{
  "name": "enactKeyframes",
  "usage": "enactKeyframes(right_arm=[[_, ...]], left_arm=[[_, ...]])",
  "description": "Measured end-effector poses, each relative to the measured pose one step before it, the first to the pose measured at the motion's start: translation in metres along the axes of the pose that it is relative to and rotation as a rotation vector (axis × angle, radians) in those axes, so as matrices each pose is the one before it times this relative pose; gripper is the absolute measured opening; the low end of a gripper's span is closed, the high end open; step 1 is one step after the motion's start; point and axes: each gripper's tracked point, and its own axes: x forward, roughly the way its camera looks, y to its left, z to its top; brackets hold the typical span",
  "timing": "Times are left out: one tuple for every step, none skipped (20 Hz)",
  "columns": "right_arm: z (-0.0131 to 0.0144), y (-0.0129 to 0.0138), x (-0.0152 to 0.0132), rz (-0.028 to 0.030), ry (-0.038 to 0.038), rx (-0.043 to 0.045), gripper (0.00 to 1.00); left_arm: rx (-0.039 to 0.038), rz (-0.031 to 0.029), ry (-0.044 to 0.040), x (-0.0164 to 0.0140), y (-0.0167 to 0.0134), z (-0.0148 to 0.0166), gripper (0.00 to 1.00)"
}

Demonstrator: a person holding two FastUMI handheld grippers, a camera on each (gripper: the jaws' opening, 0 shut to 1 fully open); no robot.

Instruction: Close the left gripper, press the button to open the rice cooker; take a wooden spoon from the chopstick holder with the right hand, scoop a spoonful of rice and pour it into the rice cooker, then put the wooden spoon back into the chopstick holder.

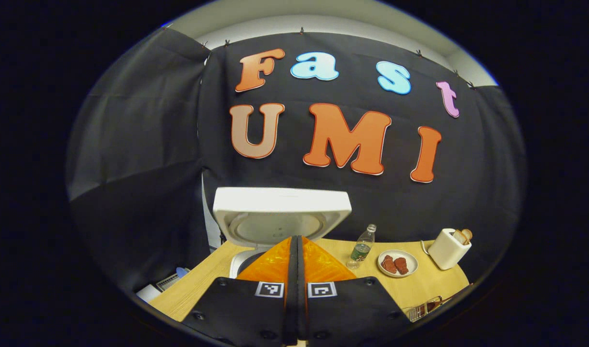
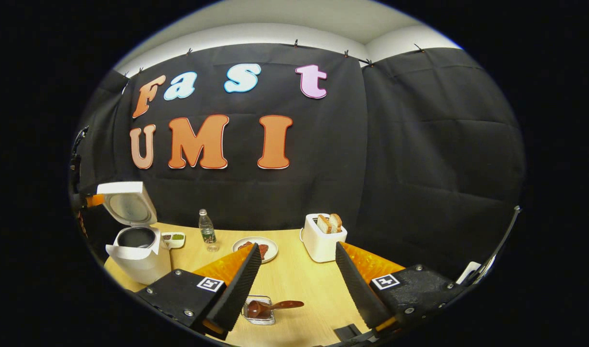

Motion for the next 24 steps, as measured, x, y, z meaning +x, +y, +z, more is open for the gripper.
enactKeyframes(right_arm=[[-0.00107,-0.00050,-0.00040,0.00019,0.00086,0.00174,0.95],[-0.00119,-0.00275,0.00060,-0.00178,-0.00183,-0.00136,0.96],[-0.00033,-0.00240,0.00084,-0.00337,-0.00208,-0.00078,0.96],[0.00048,-0.00430,-0.00030,-0.00364,-0.00399,0.00407,0.96],[0.00108,-0.00661,0.00014,-0.00879,-0.00514,0.00650,0.96],[0.00105,-0.00883,0.00134,-0.01402,-0.00902,0.00559,0.96],[0.00131,-0.00950,0.00270,-0.01486,-0.00691,0.00336,0.96],[-0.00152,-0.00849,0.00250,-0.01126,-0.00607,0.00373,0.96],[-0.00143,-0.00731,0.00320,-0.00648,-0.00485,0.00540,0.96],[-0.00389,-0.00705,0.00285,-0.00414,-0.00270,0.01294,1.00],[-0.00484,-0.00406,0.00299,-0.00147,0.00157,0.01882,0.96],[-0.00717,-0.00245,0.00240,0.00261,0.00775,0.03266,0.96],[-0.00894,0.00100,0.00276,0.01249,0.01195,0.04658,0.96],[-0.00934,0.00356,0.00073,0.02026,0.01252,0.05635,0.95],[-0.01079,0.00477,0.00258,0.02256,0.01471,0.06518,0.95],[-0.01127,0.00237,0.00346,0.01429,0.01897,0.04782,0.95],[-0.01447,-0.00085,0.00485,0.00301,0.01798,0.03152,0.95],[-0.01259,-0.00055,0.00562,-0.00275,0.01845,0.02322,0.95],[-0.01231,0.00047,0.00438,-0.00022,0.01762,0.02257,0.95],[-0.01143,0.00163,0.00434,0.00335,0.01998,0.02138,0.95],[-0.01239,0.00171,0.00302,0.00549,0.02267,0.01483,0.95],[-0.01118,0.00079,0.00409,-0.00616,0.02163,0.01091,0.95],[-0.01070,-0.00012,0.00429,-0.00363,0.01903,0.01520,0.95],[-0.00958,-0.00035,0.00368,0.00008,0.01610,0.02090,0.95]], left_arm=[[-0.00515,-0.00260,-0.00515,-0.00484,0.00139,0.00339,0.04],[-0.00007,0.00100,0.00132,-0.00330,0.00127,0.00105,0.04],[0.00225,0.00504,-0.00166,-0.00426,0.00332,0.00192,0.04],[0.00116,0.00359,-0.00103,-0.00492,0.00159,0.00159,0.04],[0.00419,0.00075,-0.00268,-0.00239,0.00137,-0.00006,0.04],[0.00975,0.00478,-0.00007,-0.00592,0.00177,0.00151,0.05],[0.01495,0.00302,-0.00477,-0.00346,0.00227,0.00196,0.05],[0.01413,-0.00032,-0.00459,-0.00354,0.00109,0.00144,0.05],[0.00588,-0.00301,-0.00389,-0.00530,0.00012,0.00267,0.05],[-0.00459,-0.00719,-0.01315,-0.00283,-0.00165,0.00323,0.06],[-0.01300,-0.01582,-0.00634,-0.00472,-0.00367,0.00305,0.06],[-0.00595,0.00451,-0.00036,-0.00177,0.00239,-0.00144,0.19],[-0.00735,0.00834,0.00482,-0.00288,0.00333,0.00033,0.18],[-0.01625,-0.01149,0.00161,-0.00439,-0.00308,0.00077,0.20],[-0.01376,-0.00170,-0.00440,-0.00240,-0.00032,0.00240,0.30],[-0.00469,0.00805,-0.00496,-0.00076,0.00431,0.00169,0.37],[-0.00299,0.01609,0.00677,-0.00257,0.00421,0.00050,0.41],[-0.00402,0.00244,0.00396,-0.00339,0.00117,0.00141,0.41],[-0.00560,-0.01184,-0.00507,-0.00483,-0.00420,0.00386,0.41],[-0.00313,-0.00272,-0.01204,-0.00332,0.00318,0.00412,0.58],[0.00375,0.00367,-0.00764,-0.00160,0.00462,0.00436,0.74],[0.00478,0.01098,-0.00275,-0.00395,0.00486,0.00163,0.90],[0.00724,0.01168,0.00049,-0.00242,0.00655,0.00167,0.91],[0.00317,0.00269,0.00188,-0.00296,0.00201,-0.00094,0.90]])
